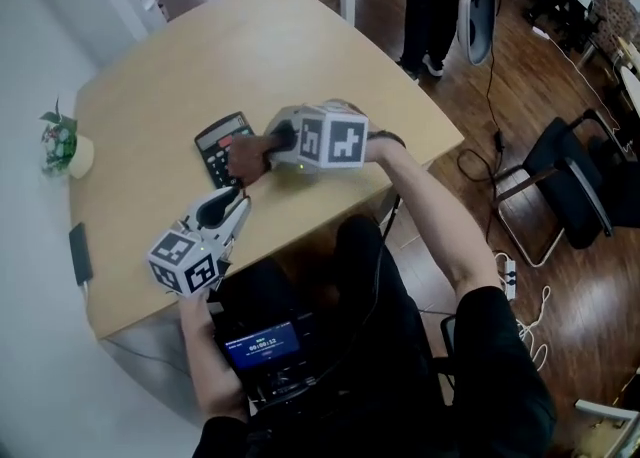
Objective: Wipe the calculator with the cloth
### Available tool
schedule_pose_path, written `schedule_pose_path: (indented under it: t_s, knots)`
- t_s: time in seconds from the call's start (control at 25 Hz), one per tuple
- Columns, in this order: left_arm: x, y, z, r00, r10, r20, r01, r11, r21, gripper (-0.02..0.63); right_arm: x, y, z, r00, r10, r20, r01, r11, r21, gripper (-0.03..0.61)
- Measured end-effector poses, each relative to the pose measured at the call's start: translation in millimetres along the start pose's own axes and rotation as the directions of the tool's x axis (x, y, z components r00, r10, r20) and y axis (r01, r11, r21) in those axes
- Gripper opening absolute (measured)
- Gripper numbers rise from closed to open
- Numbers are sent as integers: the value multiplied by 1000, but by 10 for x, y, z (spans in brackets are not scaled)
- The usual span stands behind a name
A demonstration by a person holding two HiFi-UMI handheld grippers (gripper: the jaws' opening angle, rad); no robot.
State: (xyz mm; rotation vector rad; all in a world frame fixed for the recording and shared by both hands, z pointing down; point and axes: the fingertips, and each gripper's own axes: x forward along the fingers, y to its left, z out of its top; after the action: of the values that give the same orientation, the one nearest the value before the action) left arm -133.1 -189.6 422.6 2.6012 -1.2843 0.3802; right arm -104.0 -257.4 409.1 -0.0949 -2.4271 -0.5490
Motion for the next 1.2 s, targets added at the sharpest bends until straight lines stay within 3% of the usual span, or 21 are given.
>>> schedule_pose_path:
  t_s: [0.12,0.2,0.36,0.48,0.64,0.76,0.88,0.96,1.04,1.12,1.2]
  knots:
    - [8,3,-8,1000,0,2,0,1000,-5,118,98,-733,63,969,-248,2,244,957,155,63]
    - [12,-12,-16,1000,0,2,0,1000,-10,118,264,-871,7,959,-280,-45,283,946,157,63]
    - [4,-23,-15,1000,4,-2,-4,1000,-7,118,521,-405,-35,984,-137,-115,137,991,-10,63]
    - [7,-4,4,1000,8,-2,-8,1000,0,118,419,-37,-59,984,-109,-143,94,989,-111,63]
    - [9,17,-8,1000,11,-7,-11,1000,-1,118,217,517,-168,987,-9,-163,-16,988,-153,63]
    - [9,25,-14,1000,13,-10,-13,1000,0,124,73,742,-257,983,79,-163,-97,989,-109,63]
    - [89,-123,-40,999,-28,-44,30,998,46,140,-97,408,-264,998,27,-56,-21,995,101,63]
    - [197,-212,-54,995,-48,-85,55,995,81,151,-204,-109,-328,993,-121,-3,116,945,304,63]
    - [271,-229,-70,991,-49,-120,61,994,95,155,-251,-632,-446,961,-276,-11,246,835,493,61]
    - [294,-231,-93,989,-45,-141,60,993,102,155,-167,-963,-519,940,-340,-23,277,722,635,61]
    - [292,-223,-105,989,-40,-141,55,993,100,155,55,-1146,-535,943,-331,-27,252,662,706,61]
